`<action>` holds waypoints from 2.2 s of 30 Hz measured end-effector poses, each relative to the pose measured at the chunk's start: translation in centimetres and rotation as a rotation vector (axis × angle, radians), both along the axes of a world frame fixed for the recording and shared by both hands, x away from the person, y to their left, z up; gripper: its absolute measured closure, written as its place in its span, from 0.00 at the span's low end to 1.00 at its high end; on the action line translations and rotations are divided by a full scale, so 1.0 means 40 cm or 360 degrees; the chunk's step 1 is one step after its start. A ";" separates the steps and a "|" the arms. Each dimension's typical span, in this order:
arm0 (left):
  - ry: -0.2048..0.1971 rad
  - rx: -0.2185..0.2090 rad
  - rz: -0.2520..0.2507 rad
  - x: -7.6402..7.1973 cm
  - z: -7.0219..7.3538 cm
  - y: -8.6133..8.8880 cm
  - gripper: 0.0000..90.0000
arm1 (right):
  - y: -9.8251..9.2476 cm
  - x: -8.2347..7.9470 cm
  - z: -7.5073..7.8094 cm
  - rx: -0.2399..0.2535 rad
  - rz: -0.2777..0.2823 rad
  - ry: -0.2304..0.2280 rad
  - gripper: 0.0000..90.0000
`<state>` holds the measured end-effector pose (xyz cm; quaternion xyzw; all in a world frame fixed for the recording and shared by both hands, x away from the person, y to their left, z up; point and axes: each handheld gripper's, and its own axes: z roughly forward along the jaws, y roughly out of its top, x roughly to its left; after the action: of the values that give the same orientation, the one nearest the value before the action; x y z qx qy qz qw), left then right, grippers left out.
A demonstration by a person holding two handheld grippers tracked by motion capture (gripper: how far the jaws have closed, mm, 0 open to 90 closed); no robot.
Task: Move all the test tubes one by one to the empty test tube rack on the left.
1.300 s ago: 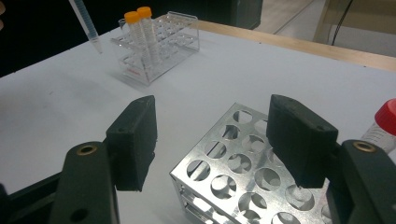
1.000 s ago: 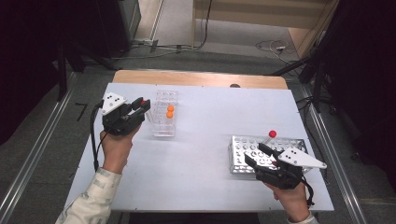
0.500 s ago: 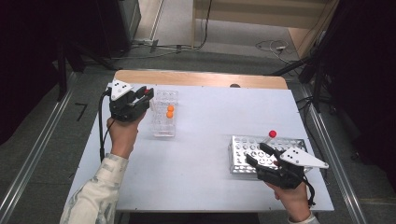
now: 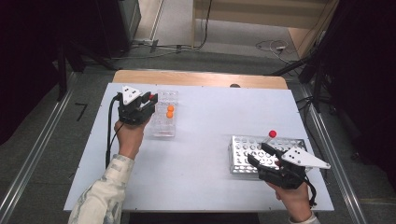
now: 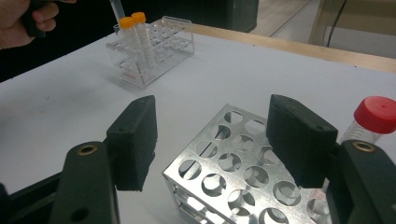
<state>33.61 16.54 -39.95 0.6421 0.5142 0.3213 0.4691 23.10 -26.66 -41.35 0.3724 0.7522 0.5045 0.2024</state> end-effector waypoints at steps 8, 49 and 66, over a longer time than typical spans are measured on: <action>0.0050 0.0075 -0.0013 0.007 -0.045 -0.016 0.78 | 0.001 0.001 -0.001 -0.0011 0.0002 0.0000 0.36; 0.0034 -0.0070 -0.0032 -0.121 -0.044 -0.030 0.24 | -0.068 0.110 -0.093 -0.0162 -0.0419 0.0035 0.44; 0.0056 -0.0055 -0.0062 -0.121 -0.053 -0.042 0.25 | -0.050 0.155 -0.087 -0.0194 -0.0525 0.0132 0.79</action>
<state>28.76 14.86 -42.06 0.6494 0.5152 0.2918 0.4772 29.31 -28.65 -44.83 0.4984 0.7177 0.4022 0.2733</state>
